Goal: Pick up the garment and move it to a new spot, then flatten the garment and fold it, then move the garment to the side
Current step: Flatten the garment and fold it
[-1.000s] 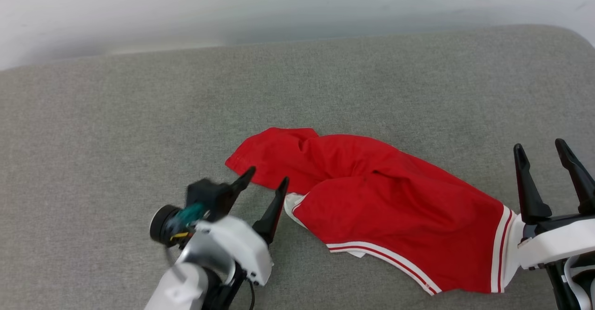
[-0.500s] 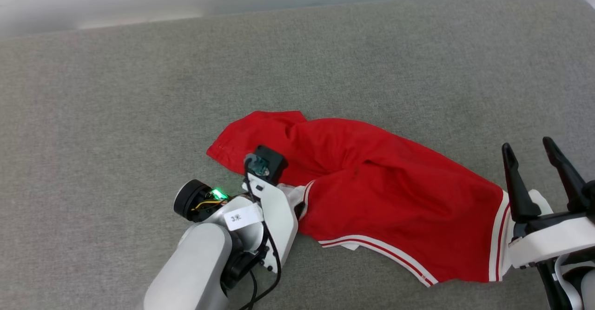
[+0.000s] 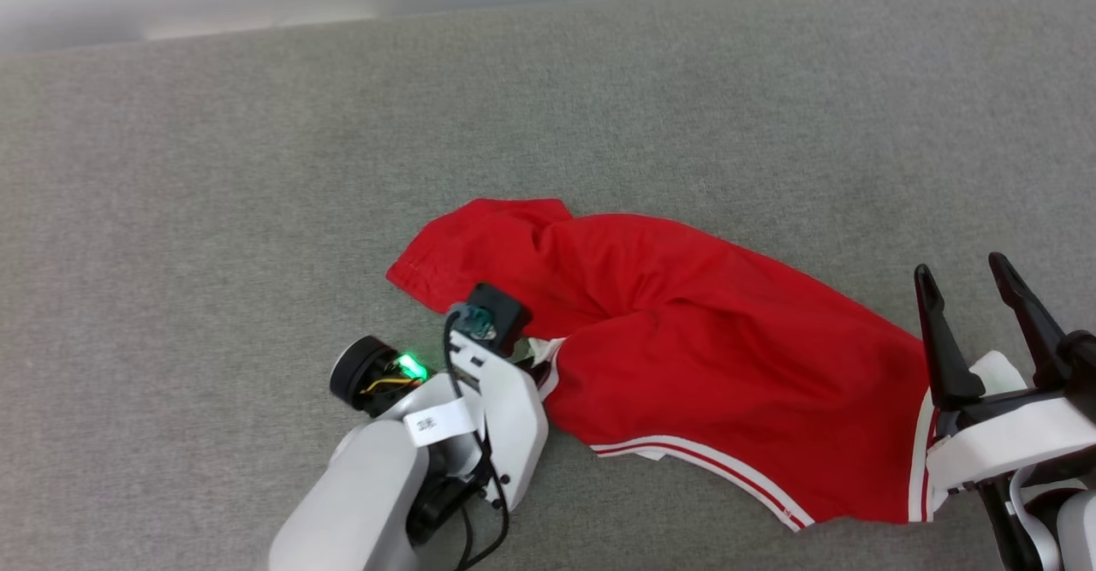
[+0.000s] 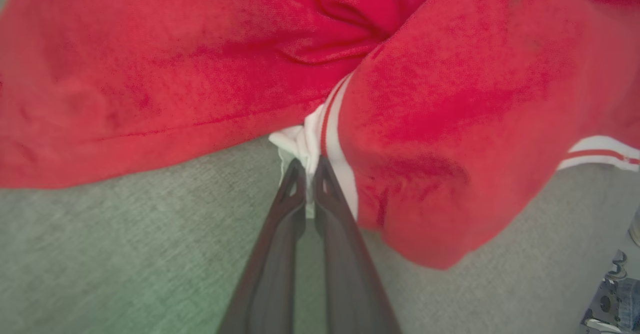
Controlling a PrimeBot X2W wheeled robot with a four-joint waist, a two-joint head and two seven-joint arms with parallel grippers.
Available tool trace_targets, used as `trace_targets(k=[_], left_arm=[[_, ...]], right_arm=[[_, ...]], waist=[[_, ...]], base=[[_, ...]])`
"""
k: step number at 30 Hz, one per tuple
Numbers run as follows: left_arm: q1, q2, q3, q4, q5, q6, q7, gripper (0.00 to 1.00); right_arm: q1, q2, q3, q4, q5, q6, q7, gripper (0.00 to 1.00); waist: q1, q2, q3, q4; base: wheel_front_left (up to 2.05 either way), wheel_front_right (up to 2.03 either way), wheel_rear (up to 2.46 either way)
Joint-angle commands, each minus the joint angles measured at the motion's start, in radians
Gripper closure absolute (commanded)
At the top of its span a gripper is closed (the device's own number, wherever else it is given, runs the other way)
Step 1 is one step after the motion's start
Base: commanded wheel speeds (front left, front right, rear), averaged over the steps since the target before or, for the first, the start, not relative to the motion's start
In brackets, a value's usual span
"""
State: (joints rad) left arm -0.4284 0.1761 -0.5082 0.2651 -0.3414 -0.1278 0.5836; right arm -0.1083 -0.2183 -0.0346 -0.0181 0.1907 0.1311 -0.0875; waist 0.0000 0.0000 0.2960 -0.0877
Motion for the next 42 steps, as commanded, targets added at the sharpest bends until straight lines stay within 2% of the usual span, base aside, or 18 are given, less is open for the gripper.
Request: trace_targets(k=[1,5,11,18,22,25,26,27,28,35,39,42], left_arm=[[0.030,0.023,0.015,0.011,0.008,0.015,-0.023,1.00],[0.055,0.037,0.060,-0.053,0.008,0.049,-0.126,1.00],[0.130,0.103,0.161,-0.194,0.012,0.125,-0.251,1.00],[0.293,0.169,0.265,-0.327,0.012,0.216,-0.318,1.00],[0.422,0.183,0.263,-0.321,-0.017,0.223,-0.289,1.00],[0.496,0.192,0.224,-0.277,-0.034,0.198,-0.234,1.00],[0.505,0.191,0.213,-0.265,-0.041,0.192,-0.223,0.91],[0.507,0.189,0.208,-0.254,-0.040,0.188,-0.221,0.54],[0.505,0.189,0.207,-0.244,-0.034,0.191,-0.231,0.00],[0.458,0.170,0.230,-0.228,-0.023,0.207,-0.336,0.00],[0.420,0.172,0.259,-0.268,-0.008,0.209,-0.454,0.00],[0.384,0.173,0.277,-0.308,0.017,0.205,-0.570,0.00]], right_arm=[[-0.012,0.002,0.003,0.003,-0.007,-0.001,-0.001,0.00],[0.002,-0.002,-0.003,0.011,-0.008,-0.001,0.005,0.00],[0.032,-0.005,0.002,0.021,-0.007,-0.001,0.022,0.00],[0.051,0.001,0.011,0.034,-0.010,-0.001,0.038,0.00],[0.055,0.004,0.013,0.047,-0.013,-0.001,0.048,0.00],[0.060,0.005,0.010,0.063,-0.018,-0.001,0.058,0.00],[0.060,0.005,0.010,0.067,-0.019,-0.001,0.060,0.00],[0.060,0.005,0.010,0.071,-0.021,-0.001,0.061,0.00],[0.060,0.005,0.011,0.074,-0.022,-0.001,0.063,0.00],[0.059,-0.010,0.036,0.079,-0.020,-0.001,0.081,0.00],[0.032,-0.037,0.073,0.049,0.007,-0.001,0.124,0.00],[-0.003,-0.081,0.131,0.006,0.054,-0.001,0.204,0.00]], waist=[[0.0000,0.0000,-0.018,0.012],[0.0000,0.0000,-0.058,0.039],[0.0000,0.0000,-0.108,0.089],[0.0000,0.0000,-0.133,0.127],[0.0000,0.0000,-0.142,0.137],[0.0000,0.0000,-0.147,0.142],[0.0000,0.0000,-0.149,0.143],[0.0000,0.0000,-0.151,0.144],[0.0000,0.0000,-0.153,0.145],[0.0000,0.0000,-0.166,0.150],[0.0000,0.0000,-0.177,0.161],[0.0000,0.0000,-0.180,0.173]], base=[[0.00,0.00,0.00],[0.00,0.00,0.00],[0.00,0.00,0.00],[0.00,0.00,0.00],[0.00,0.00,0.00],[0.00,0.00,0.00],[0.00,0.00,0.00],[0.00,0.00,0.00],[0.00,0.00,0.00],[0.00,0.00,0.00],[0.00,0.00,0.00],[0.00,0.00,0.00]])
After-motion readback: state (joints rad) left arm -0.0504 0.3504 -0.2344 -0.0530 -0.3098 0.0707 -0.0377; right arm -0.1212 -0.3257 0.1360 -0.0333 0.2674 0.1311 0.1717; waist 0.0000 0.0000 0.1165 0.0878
